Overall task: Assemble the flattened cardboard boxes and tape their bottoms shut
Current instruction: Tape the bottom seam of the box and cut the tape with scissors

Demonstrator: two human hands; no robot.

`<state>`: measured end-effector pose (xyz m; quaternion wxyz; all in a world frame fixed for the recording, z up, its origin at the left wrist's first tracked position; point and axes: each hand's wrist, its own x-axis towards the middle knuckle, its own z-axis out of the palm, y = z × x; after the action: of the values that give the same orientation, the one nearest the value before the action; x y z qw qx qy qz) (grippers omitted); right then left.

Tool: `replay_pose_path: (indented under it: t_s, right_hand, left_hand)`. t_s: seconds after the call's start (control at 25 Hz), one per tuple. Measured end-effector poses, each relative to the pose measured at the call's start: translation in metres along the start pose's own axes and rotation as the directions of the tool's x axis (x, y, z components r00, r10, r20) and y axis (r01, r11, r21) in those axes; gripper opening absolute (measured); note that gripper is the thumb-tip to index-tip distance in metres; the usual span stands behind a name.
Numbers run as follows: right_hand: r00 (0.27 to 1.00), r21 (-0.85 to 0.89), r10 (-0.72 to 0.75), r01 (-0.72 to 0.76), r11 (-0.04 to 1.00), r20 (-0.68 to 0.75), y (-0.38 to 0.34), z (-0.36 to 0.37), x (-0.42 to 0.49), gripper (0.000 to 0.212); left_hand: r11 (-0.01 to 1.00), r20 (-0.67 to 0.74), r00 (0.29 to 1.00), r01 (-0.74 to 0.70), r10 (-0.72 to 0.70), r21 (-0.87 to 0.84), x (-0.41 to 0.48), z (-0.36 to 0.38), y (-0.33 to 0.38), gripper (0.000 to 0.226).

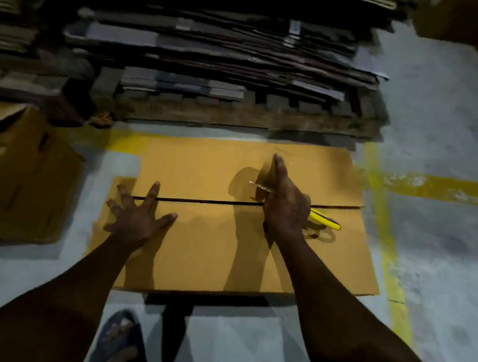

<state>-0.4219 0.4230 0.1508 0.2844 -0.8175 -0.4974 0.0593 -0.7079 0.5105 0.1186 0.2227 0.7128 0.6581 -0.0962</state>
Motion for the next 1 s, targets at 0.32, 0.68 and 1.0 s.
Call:
replay_pose_path:
  t_s: [0.32, 0.68, 1.0]
  right_hand:
    - [0.994, -0.104, 0.019, -0.008, 0.995, 0.109, -0.003, 0.002, -0.006, 0.087]
    - [0.877, 0.206, 0.143, -0.262, 0.943, 0.459, -0.03, -0.04, 0.037, 0.098]
    - [0.762, 0.68, -0.093, -0.507, 0.53, 0.641, -0.142, -0.108, -0.017, 0.081]
  left_hand:
    - [0.997, -0.115, 0.991, -0.063, 0.066, 0.035, -0.014, 0.037, 0.043, 0.087]
    - [0.97, 0.066, 0.97, -0.23, 0.235, -0.079, -0.043, -0.008, 0.09, 0.091]
    - [0.803, -0.22, 0.854, -0.518, 0.471, -0.293, -0.142, -0.147, 0.082, 0.064]
